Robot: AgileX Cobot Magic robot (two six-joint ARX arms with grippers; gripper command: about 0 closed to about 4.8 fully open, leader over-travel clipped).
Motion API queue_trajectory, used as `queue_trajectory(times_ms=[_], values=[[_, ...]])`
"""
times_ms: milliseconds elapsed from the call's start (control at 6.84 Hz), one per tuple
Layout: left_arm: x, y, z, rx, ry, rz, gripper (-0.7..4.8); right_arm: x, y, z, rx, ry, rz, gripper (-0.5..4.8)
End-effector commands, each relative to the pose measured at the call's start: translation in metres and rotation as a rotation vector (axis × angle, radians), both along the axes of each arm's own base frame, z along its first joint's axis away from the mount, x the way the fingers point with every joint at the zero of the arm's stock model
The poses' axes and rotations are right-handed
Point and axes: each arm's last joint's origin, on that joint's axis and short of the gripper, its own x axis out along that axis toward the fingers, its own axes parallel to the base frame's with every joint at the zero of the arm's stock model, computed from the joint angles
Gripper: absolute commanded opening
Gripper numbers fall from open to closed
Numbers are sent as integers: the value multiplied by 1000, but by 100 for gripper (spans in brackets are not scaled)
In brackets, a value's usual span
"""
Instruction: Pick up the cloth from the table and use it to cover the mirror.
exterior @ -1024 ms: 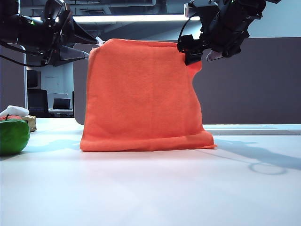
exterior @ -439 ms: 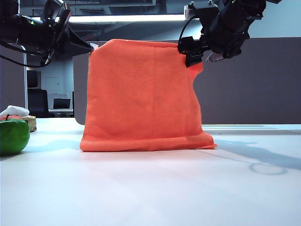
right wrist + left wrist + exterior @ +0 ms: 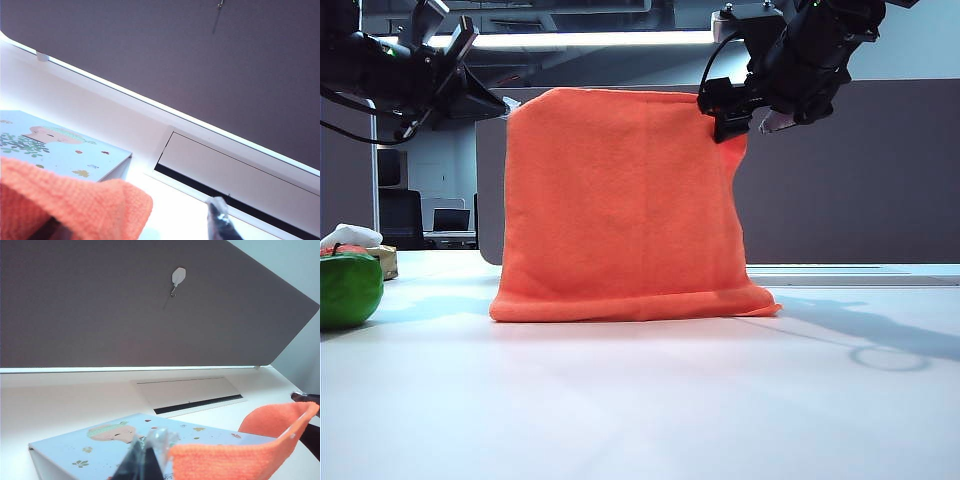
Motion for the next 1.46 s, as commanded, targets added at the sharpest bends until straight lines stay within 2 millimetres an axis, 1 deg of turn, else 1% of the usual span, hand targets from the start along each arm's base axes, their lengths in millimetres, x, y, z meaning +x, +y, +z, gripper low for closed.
queue_trajectory(times_ms=[146, 293, 439, 585, 731, 878, 1024, 1170, 1316, 1463], values=[[0, 0, 4, 14, -42, 2, -6, 0, 0, 5, 11, -23, 3, 338], [0, 0, 4, 14, -42, 2, -6, 0, 0, 5, 12, -26, 3, 339], [0, 0, 4, 14, -43, 2, -6, 0, 0, 5, 12, -27, 3, 364], [-1, -1, 6, 12, -62, -34, -6, 0, 1, 6, 14, -32, 3, 373], [-3, -3, 12, 4, -130, -142, -6, 0, 1, 8, 23, -53, 3, 372], [-8, 1, 25, -83, -166, -264, -6, 1, 1, 11, 39, -88, 4, 260], [-8, 4, 22, -81, -124, -293, -5, 1, 1, 11, 40, -87, 7, 259], [-8, 6, 20, -79, -103, -315, -4, 1, 1, 11, 41, -85, 15, 235], [-8, 11, 15, -75, -51, -367, 10, 1, 2, 11, 44, -84, 32, 140], [-9, 14, 14, -75, -31, -391, 29, 1, 2, 11, 45, -85, 33, 116]])
